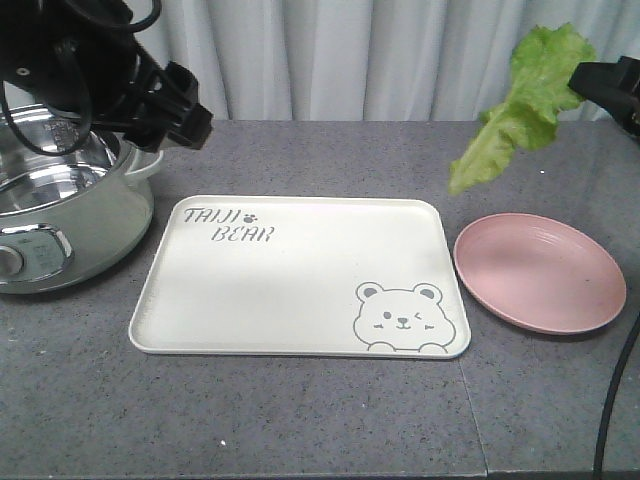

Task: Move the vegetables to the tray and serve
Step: 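Carry the leaf with the right gripper and lower it onto the pink plate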

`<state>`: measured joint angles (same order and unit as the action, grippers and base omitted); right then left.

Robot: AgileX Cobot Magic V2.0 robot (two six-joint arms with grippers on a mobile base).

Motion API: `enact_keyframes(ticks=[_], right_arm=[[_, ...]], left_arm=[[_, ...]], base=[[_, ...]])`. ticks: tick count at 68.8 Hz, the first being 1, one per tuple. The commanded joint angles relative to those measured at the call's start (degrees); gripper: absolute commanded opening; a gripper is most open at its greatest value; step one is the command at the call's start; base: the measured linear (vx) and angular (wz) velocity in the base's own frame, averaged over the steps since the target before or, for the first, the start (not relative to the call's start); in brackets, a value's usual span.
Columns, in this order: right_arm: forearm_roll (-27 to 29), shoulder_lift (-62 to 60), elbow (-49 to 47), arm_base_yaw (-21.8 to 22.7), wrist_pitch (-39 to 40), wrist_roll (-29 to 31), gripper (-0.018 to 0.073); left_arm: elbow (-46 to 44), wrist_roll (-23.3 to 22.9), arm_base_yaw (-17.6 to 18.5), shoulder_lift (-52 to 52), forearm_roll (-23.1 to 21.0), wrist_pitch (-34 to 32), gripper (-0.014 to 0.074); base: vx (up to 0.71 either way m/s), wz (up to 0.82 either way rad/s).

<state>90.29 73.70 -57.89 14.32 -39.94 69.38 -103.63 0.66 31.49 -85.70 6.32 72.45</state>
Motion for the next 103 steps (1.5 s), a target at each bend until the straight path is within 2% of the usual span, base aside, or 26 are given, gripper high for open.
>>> enact_keyframes(ticks=[1, 30, 39, 49, 57, 70, 91, 103], right_arm=[[-0.3, 0.9, -1.8, 1.2, -2.2, -0.6, -0.0006], [-7.6, 14.9, -1.8, 1.2, 0.9, -0.6, -0.0006], [-9.8, 17.3, -1.7, 1.2, 2.7, -2.6, -0.0006], [-16.2, 19.0, -1.7, 1.2, 4.0, -7.1, -0.0001], [-23.7, 19.3, -1.7, 1.2, 5.6, -10.8, 0.0020], [-32.6, 19.3, -1.7, 1.2, 9.7, -15.8, 0.0144], [-32.9, 19.3, -1.7, 1.2, 14.4, -15.8, 0.0410], [-34.7, 19.3, -1.7, 1.2, 15.5, -15.9, 0.0443]], left_arm=[[-1.2, -2.9, 0.2, 2.1, 3.6, -0.8, 0.0507], [-1.1, -3.1, 0.2, 2.1, 3.7, -0.8, 0.0503], [-1.1, -3.1, 0.2, 2.1, 3.7, -0.8, 0.0503], [-1.1, -3.1, 0.2, 2.1, 3.7, -0.8, 0.0503], [-1.1, -3.1, 0.2, 2.1, 3.7, -0.8, 0.0503], [-1.1, -3.1, 0.2, 2.1, 3.7, -0.8, 0.0503], [-1.1, -3.1, 0.2, 2.1, 3.7, -0.8, 0.0503], [-1.1, -3.1, 0.2, 2.1, 3.7, -0.8, 0.0503]], base=[[0.00, 0.00], [0.00, 0.00], [0.00, 0.00], [0.00, 0.00], [0.00, 0.00], [0.00, 0.00], [0.00, 0.00], [0.00, 0.00]])
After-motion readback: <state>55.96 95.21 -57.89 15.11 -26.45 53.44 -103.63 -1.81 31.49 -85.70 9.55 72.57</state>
